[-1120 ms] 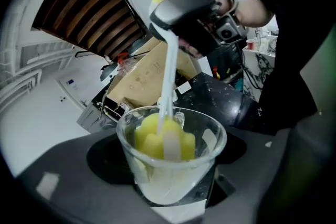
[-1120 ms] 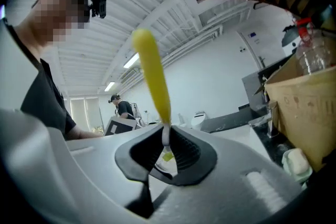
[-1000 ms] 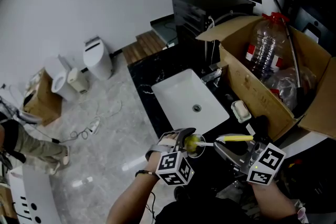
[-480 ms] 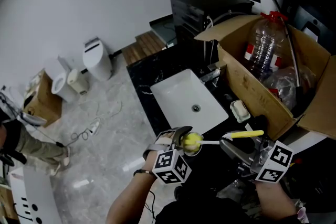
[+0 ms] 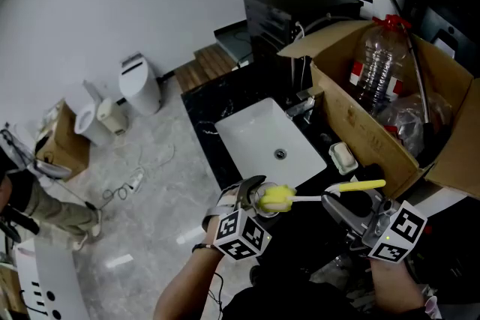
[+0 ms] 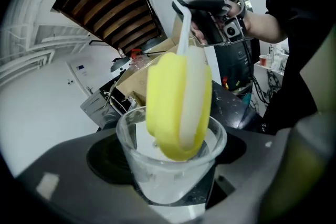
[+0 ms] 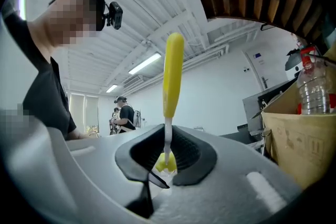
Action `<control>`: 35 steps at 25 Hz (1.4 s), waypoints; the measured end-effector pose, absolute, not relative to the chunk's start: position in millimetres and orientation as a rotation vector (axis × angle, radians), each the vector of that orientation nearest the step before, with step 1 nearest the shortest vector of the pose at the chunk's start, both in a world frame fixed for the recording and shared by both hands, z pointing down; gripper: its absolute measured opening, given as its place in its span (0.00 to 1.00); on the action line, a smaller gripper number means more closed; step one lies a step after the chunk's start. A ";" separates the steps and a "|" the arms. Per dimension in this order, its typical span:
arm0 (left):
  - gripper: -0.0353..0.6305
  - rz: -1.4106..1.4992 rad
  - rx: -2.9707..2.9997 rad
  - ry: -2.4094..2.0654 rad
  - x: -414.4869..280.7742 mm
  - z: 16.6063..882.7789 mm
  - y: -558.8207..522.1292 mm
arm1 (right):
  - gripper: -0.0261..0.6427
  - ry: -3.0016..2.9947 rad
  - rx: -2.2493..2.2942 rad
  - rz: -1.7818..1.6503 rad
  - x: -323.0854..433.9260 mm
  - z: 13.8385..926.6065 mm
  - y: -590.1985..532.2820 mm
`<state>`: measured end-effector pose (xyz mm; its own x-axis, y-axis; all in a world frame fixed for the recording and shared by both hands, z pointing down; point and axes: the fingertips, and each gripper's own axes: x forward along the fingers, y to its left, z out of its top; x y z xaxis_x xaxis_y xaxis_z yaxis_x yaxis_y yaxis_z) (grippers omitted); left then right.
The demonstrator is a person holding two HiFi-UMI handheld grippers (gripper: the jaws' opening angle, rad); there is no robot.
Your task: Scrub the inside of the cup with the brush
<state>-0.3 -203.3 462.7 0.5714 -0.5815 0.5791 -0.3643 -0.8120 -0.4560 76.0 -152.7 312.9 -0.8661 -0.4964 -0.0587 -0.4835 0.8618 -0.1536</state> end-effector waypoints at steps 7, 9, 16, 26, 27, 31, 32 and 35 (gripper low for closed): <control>0.71 -1.025 -2.599 0.970 -18.3 459.0 -217.7 | 0.10 2.906 -0.654 -0.403 85.8 319.5 -140.9; 0.71 -1.009 -2.626 1.006 -20.9 461.0 -219.8 | 0.10 2.856 -0.654 -0.446 99.8 317.3 -142.7; 0.71 -0.946 -2.751 1.079 -19.3 473.1 -223.7 | 0.10 2.832 -0.874 -0.382 147.3 325.0 -158.0; 0.71 -0.915 -2.856 1.102 10.0 502.0 -215.0 | 0.10 2.811 -1.007 -0.408 189.7 346.8 -169.4; 0.71 -0.914 -2.865 1.106 12.1 505.2 -213.5 | 0.10 2.807 -1.014 -0.417 193.0 349.2 -170.2; 0.71 -0.900 -2.899 1.129 18.5 516.3 -209.0 | 0.10 2.796 -1.028 -0.438 202.1 356.3 -171.2; 0.71 -0.893 -2.907 1.137 20.1 518.7 -208.6 | 0.10 2.796 -1.029 -0.443 203.6 358.3 -171.3; 0.71 -0.866 -2.937 1.151 26.3 525.2 -208.2 | 0.10 2.799 -1.029 -0.465 207.6 364.7 -172.0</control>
